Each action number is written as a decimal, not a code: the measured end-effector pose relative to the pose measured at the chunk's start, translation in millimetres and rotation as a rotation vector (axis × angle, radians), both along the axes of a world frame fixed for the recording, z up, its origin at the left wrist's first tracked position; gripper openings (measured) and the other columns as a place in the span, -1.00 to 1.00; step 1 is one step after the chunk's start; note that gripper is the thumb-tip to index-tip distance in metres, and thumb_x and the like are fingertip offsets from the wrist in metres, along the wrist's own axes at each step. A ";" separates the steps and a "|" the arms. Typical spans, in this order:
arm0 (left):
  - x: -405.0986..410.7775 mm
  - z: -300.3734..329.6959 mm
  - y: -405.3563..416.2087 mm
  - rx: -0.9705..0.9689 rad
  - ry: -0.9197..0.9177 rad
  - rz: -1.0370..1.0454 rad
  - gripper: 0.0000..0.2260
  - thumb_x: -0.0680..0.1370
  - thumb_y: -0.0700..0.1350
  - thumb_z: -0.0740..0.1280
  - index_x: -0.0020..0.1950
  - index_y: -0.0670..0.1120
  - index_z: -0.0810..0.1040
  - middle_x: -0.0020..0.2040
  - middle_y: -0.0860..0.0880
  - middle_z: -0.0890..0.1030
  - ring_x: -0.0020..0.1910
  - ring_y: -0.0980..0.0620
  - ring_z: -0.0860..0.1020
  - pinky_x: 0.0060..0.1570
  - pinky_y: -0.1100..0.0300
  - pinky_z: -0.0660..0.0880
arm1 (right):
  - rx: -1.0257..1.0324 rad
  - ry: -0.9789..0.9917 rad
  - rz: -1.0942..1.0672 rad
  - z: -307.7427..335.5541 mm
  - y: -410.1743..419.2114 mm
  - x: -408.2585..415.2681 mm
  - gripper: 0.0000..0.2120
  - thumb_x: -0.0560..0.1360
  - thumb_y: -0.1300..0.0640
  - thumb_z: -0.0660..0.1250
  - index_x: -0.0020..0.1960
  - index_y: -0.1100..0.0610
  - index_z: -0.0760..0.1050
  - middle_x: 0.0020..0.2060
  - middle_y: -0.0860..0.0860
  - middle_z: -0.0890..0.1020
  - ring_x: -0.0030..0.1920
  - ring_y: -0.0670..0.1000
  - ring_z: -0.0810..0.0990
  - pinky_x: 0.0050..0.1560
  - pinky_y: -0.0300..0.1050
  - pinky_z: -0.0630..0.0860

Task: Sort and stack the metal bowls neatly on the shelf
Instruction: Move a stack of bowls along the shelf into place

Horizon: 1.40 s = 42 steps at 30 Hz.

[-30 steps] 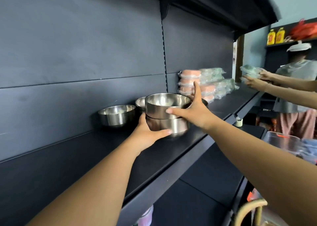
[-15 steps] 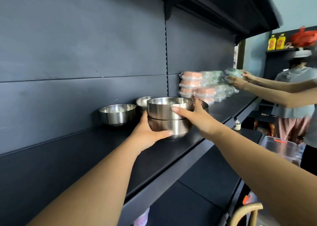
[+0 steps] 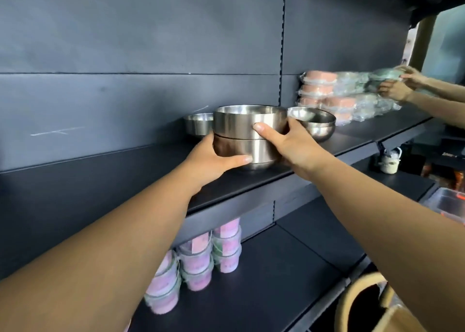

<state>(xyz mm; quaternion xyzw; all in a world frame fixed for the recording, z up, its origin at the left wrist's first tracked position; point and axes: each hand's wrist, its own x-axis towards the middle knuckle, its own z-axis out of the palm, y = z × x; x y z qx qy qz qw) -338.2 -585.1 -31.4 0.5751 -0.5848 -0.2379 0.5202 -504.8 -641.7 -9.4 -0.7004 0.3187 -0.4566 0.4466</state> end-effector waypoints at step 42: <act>343.0 95.5 576.5 -0.306 -0.250 0.939 -0.53 0.34 -0.04 0.50 0.22 0.04 0.47 0.06 0.22 0.56 -0.14 0.54 0.49 -0.30 0.64 0.35 | -0.058 -0.273 0.896 86.2 464.4 469.9 -0.52 0.14 -0.16 0.51 -0.02 -0.07 0.46 -0.08 -0.17 0.63 -0.04 -0.17 0.60 -0.03 -0.22 0.47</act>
